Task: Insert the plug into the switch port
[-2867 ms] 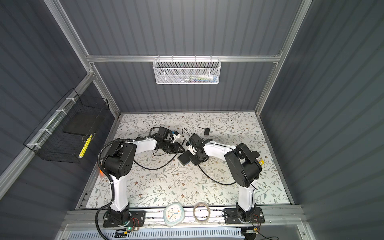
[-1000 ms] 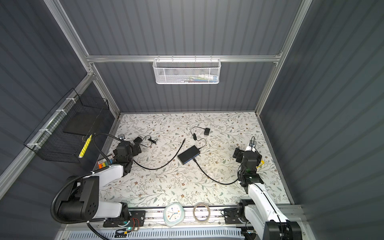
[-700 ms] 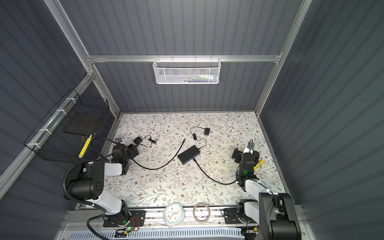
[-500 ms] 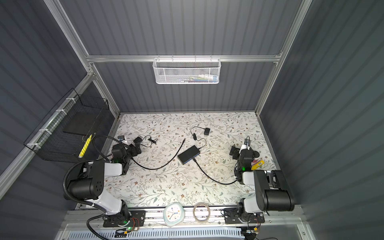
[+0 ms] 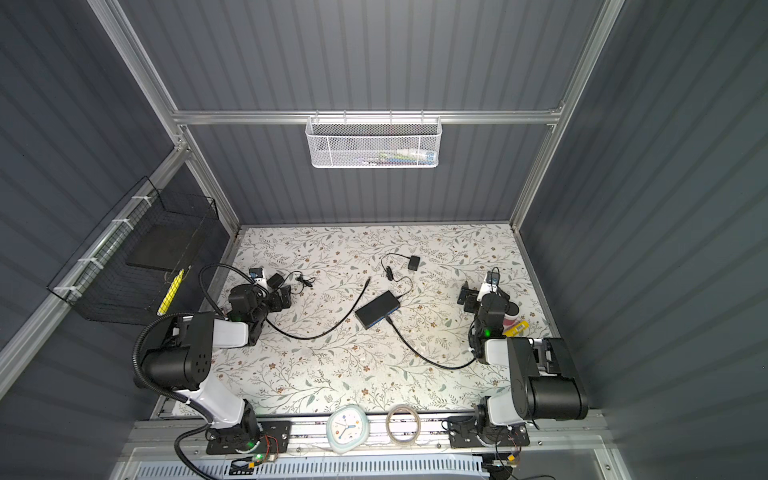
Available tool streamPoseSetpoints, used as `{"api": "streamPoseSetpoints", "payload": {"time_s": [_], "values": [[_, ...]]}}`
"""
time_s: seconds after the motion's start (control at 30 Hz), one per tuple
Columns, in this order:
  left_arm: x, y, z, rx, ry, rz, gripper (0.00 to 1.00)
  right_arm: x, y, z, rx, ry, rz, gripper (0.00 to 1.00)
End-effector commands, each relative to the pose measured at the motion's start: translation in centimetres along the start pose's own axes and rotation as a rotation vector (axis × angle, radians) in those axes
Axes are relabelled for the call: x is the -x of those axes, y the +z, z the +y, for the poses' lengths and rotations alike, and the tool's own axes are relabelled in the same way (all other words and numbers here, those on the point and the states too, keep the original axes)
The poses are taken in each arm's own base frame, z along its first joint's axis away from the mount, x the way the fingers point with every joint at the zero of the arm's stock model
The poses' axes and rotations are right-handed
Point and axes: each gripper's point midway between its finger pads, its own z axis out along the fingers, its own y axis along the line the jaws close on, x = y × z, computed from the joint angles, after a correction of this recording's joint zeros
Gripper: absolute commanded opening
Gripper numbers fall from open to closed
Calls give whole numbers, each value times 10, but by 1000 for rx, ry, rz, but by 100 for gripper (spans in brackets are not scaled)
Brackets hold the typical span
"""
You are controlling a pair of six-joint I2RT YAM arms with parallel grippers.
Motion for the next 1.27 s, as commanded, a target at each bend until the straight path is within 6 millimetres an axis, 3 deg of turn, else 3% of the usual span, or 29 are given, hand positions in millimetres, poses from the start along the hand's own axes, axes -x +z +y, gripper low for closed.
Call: {"api": "streamPoseSetpoints", "payload": {"time_s": [0.0,0.07,0.37,1.23], "values": [[-1,-12,14,134,9,-117,100,9,1,1,8,-2,-30,99],[-7,-14,18,157,-4,-60,100,9,2,1,7,-2,-29,99],[-7,1,-2,118,91,-17,100,8,1,1,8,-2,-28,99],[-7,2,-4,106,96,-16,100,9,2,1,9,-3,-29,99]]}}
